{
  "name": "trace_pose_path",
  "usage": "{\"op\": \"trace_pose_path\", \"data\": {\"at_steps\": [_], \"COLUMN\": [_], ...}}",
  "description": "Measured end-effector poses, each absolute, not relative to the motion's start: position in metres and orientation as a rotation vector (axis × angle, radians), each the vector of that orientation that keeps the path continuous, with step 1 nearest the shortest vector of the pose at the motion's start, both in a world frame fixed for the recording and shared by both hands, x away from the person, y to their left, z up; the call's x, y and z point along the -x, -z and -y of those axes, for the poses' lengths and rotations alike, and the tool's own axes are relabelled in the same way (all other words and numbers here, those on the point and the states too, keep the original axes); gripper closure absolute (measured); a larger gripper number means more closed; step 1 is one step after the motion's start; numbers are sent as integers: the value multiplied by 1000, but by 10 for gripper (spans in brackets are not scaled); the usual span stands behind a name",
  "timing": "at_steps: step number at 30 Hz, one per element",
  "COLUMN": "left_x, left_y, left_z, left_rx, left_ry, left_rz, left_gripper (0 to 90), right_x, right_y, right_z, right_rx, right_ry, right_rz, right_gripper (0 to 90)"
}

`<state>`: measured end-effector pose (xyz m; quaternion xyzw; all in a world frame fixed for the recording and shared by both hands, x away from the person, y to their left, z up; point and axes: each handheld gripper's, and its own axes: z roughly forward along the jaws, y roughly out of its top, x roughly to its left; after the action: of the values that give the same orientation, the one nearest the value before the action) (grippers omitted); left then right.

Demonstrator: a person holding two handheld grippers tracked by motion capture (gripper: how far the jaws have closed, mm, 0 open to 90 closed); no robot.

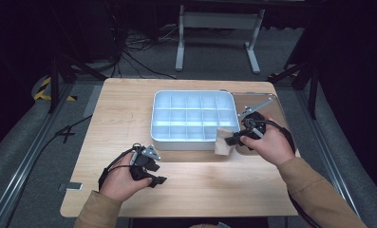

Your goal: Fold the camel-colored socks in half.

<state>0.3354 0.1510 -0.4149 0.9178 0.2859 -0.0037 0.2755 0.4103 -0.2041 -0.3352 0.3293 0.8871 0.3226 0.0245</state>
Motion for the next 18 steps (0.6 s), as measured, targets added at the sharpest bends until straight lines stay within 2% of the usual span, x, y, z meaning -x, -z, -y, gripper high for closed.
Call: {"op": "trace_pose_path", "data": {"at_steps": [18], "left_x": [-335], "left_y": [414], "left_z": [-153], "left_rx": [-2469], "left_ry": [2], "left_rz": [-772], "left_gripper": [457], "right_x": [-442], "right_y": [323], "right_z": [220], "right_rx": [-1049], "right_ry": [-909], "right_rz": [-2701], "right_gripper": [763]}}
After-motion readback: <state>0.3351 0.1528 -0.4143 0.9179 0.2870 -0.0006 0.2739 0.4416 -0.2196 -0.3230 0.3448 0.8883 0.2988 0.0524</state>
